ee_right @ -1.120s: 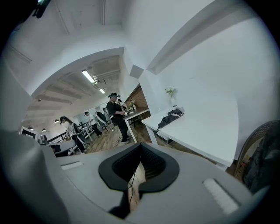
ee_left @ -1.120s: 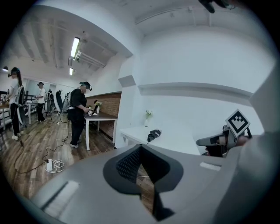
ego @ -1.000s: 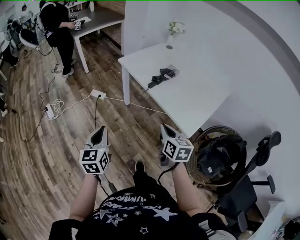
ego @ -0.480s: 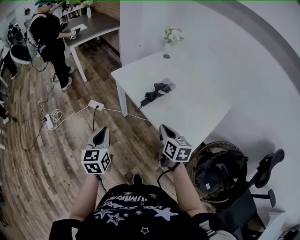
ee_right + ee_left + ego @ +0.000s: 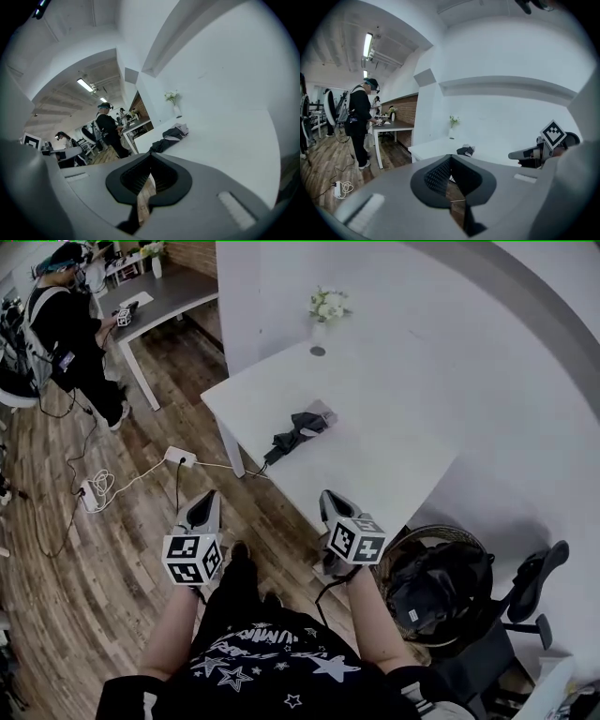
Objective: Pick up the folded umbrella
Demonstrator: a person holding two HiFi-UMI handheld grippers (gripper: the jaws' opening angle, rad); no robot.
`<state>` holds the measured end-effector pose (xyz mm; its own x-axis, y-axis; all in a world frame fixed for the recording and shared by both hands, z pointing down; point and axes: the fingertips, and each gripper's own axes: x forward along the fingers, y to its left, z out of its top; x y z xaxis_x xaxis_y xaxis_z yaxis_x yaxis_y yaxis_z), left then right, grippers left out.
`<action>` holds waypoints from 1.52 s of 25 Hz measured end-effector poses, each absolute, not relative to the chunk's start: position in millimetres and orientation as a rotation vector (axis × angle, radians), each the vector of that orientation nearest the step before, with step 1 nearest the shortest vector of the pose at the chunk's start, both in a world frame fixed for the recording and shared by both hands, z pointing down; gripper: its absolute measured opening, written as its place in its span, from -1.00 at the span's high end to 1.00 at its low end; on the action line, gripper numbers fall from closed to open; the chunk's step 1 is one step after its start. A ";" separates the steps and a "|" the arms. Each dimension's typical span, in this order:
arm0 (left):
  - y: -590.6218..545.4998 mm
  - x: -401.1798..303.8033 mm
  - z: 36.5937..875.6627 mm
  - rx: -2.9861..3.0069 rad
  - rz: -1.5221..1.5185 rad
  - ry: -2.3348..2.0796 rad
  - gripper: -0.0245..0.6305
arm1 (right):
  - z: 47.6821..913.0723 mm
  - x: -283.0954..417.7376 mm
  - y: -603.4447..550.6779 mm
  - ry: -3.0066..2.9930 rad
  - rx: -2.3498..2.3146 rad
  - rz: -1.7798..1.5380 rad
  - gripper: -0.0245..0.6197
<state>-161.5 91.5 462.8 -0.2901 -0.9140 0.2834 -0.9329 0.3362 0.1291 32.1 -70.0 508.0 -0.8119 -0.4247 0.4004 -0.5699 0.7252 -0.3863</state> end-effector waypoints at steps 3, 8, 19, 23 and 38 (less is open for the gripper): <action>64.5 -166.0 468.8 1.695 0.101 -2.261 0.92 | 511.7 32.7 -86.5 -2.637 0.833 0.747 0.87; 12.7 -173.4 480.2 1.777 0.101 -2.168 0.92 | 520.1 36.4 -117.0 -2.592 0.941 0.759 0.87; -111.3 -173.8 506.3 1.976 0.248 -1.849 0.91 | 527.8 26.8 -193.7 -2.490 1.166 0.819 0.87; -146.7 -173.1 518.0 2.005 0.314 -1.758 0.91 | 528.5 25.5 -220.2 -2.460 1.238 0.844 0.87; -207.4 -151.1 583.7 2.017 0.601 -1.251 0.33 | 538.4 41.1 -259.4 -2.332 1.474 0.924 0.87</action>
